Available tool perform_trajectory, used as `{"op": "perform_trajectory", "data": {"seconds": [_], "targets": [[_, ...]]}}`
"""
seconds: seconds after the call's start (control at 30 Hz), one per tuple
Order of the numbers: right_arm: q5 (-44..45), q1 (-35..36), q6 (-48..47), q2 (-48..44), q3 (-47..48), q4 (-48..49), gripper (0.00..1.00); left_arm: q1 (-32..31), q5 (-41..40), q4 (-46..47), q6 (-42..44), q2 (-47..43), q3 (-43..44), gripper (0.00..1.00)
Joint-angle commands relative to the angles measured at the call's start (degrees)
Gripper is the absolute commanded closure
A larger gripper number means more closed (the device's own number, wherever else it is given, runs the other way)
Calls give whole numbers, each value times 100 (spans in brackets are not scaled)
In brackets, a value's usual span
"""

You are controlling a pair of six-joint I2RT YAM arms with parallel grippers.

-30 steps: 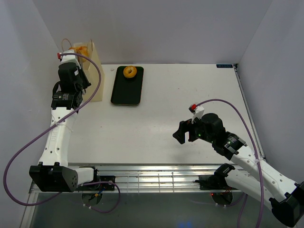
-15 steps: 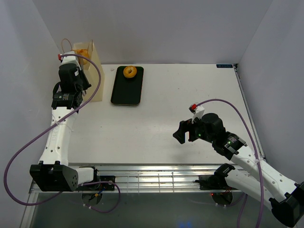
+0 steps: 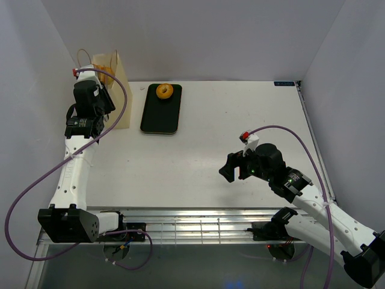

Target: Place the fake bread into the paper bag

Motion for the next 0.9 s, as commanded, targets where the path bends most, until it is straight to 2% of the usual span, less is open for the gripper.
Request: {"op": "perform_trajectory", "data": {"seconds": [0.0,0.47,0.63,0.87], "targets": [[-19,-11,-40,-112,-48,108,10,38,113,161,-22,-196,-13,55],[-45,-11,-14,-147,-66,108,10,38,131,65,-5,-345,92,54],[-54,-11,4,-173,-74,108,10,38,166,-93,-40,-451,469,54],[-54,-11,13,-173,-57,108,10,38,621,-340,-180,-556,1067,54]]}}
